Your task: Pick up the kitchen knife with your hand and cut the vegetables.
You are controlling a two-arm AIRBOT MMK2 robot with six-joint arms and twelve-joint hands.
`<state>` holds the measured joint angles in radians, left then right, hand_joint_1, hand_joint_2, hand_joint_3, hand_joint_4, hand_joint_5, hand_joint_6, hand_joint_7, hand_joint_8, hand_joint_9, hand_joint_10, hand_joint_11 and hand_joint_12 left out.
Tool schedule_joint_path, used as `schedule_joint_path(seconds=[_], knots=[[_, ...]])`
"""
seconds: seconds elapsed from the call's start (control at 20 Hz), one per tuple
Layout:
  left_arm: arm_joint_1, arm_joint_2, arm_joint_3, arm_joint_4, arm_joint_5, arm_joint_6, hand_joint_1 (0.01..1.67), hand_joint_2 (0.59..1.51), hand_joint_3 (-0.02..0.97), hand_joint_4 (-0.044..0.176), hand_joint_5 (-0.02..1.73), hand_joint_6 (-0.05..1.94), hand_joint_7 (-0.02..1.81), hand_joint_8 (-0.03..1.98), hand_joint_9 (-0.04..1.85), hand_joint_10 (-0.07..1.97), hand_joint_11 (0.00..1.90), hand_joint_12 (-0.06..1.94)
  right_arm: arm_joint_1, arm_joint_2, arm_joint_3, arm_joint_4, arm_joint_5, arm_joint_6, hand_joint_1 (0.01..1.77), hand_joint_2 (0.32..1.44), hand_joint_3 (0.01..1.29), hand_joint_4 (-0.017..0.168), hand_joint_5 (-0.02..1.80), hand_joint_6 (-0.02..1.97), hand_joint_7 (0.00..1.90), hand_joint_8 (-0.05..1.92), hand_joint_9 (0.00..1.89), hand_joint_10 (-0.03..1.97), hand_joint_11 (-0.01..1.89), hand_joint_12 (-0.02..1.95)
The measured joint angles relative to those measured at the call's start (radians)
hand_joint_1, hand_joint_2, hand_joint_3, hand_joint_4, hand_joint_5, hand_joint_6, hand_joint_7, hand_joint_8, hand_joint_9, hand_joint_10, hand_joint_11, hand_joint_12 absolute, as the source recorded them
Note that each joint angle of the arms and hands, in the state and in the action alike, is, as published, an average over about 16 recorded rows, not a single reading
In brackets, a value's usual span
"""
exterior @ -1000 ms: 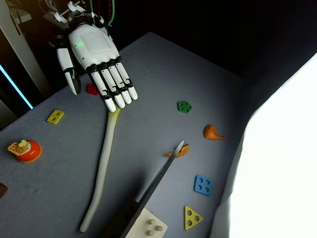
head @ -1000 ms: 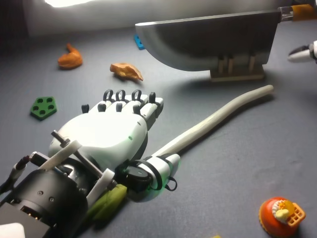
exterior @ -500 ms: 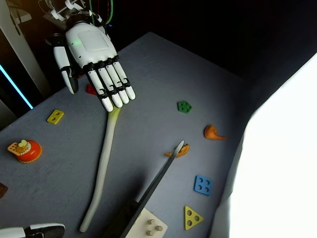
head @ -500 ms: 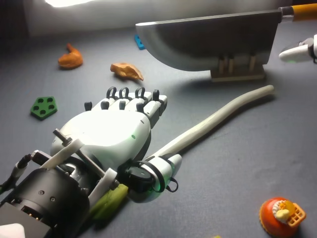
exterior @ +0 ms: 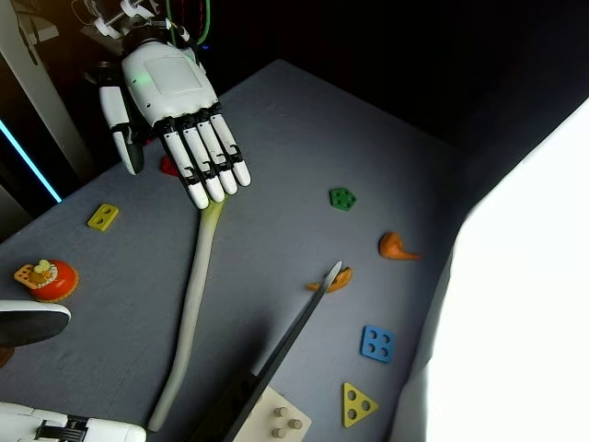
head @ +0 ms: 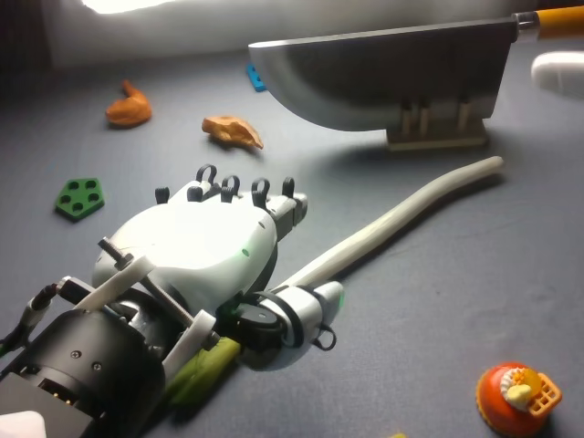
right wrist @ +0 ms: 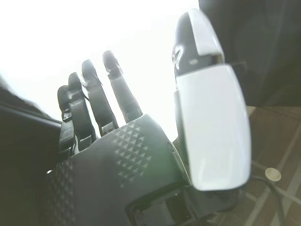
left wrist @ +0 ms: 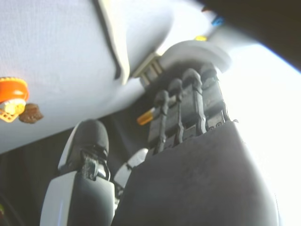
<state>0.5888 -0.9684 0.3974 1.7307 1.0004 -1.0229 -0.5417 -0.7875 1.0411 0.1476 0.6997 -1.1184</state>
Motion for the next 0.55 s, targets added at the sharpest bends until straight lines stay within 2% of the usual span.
schedule_joint_path(seconds=[0.1,0.2,0.3,0.4,0.55], knots=[[0.000,0.000,0.000,0.000,0.000,0.001,0.24,1.370,0.007,0.002,0.51,0.07,0.55,0.19,0.42,0.44,0.14,0.92,-0.010,0.017,-0.027,0.006,0.015,-0.021,0.12,1.14,0.02,0.005,0.61,0.47,0.71,0.46,0.59,0.75,0.32,1.24],[0.000,0.000,0.000,0.000,0.000,0.001,0.21,1.369,0.007,0.002,0.63,0.23,0.67,0.38,0.52,0.66,0.21,1.16,-0.023,0.028,-0.045,-0.002,0.032,-0.035,0.08,1.18,0.02,0.001,0.75,0.69,0.87,0.66,0.75,0.98,0.48,1.48],[0.000,0.000,0.001,0.000,0.001,0.001,0.19,1.367,0.007,0.002,0.72,0.31,0.77,0.48,0.60,0.80,0.25,1.35,-0.032,0.032,-0.054,-0.008,0.041,-0.045,0.07,1.19,0.02,-0.002,0.84,0.81,0.99,0.79,0.86,1.15,0.57,1.68],[0.000,0.000,0.001,0.000,0.001,0.001,0.18,1.368,0.007,0.001,0.80,0.36,0.86,0.55,0.67,0.92,0.29,1.53,-0.040,0.034,-0.059,-0.013,0.048,-0.055,0.06,1.20,0.02,-0.003,0.92,0.94,1.08,0.91,0.94,1.31,0.66,1.80],[0.000,0.000,0.001,0.000,0.001,0.001,0.17,1.370,0.007,0.001,0.95,0.48,1.01,0.73,0.77,1.21,0.37,1.75,-0.047,0.034,-0.063,-0.025,0.062,-0.060,0.06,1.22,0.02,-0.003,1.02,1.21,1.19,1.18,1.06,1.60,0.84,1.87]])
